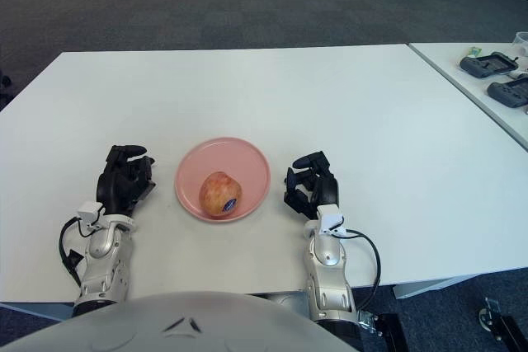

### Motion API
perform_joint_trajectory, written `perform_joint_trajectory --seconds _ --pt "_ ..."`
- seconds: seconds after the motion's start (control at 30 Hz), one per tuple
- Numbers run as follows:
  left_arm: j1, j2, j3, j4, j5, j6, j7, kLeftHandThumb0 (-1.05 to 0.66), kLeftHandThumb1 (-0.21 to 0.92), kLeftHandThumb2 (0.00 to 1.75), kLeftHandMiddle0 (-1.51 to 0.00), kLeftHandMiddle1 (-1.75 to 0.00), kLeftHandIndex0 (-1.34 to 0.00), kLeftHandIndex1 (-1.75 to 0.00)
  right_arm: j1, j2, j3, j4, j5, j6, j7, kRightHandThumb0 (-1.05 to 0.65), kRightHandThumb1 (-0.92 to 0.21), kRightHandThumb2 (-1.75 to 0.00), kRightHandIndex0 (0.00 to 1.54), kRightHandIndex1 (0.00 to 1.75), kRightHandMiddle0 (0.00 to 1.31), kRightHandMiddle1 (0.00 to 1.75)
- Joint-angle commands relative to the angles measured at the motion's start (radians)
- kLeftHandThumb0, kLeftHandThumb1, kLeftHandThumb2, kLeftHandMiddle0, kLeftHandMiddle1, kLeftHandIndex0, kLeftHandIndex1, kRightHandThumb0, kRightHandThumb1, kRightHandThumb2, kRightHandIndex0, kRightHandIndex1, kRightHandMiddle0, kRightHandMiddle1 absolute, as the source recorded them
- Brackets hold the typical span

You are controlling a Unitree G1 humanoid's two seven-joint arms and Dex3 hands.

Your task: Put the apple into the plate.

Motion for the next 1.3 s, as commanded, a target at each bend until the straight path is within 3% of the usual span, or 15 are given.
perform_joint_trajectory --seconds 0.0,1.27 --pt "0.015 0.002 0.002 0.009 -0.011 0.022 -0.003 -0.37 0.73 0.79 -0.91 -1.75 -0.31 -1.75 -0.006 0.002 0.001 -0.017 0.001 0.01 -0.002 -0.39 -0.62 -0.94 0.63 1.38 0.38 1.75" --pt "0.013 0.01 0.003 0.018 0.018 0.012 0.007 -0.38 0.67 0.88 -0.96 -1.75 -0.35 -1.75 -0.002 0.005 0.006 -0.011 -0.003 -0.003 -0.007 -0.39 -0.62 -0.94 0.62 1.38 0.38 1.75"
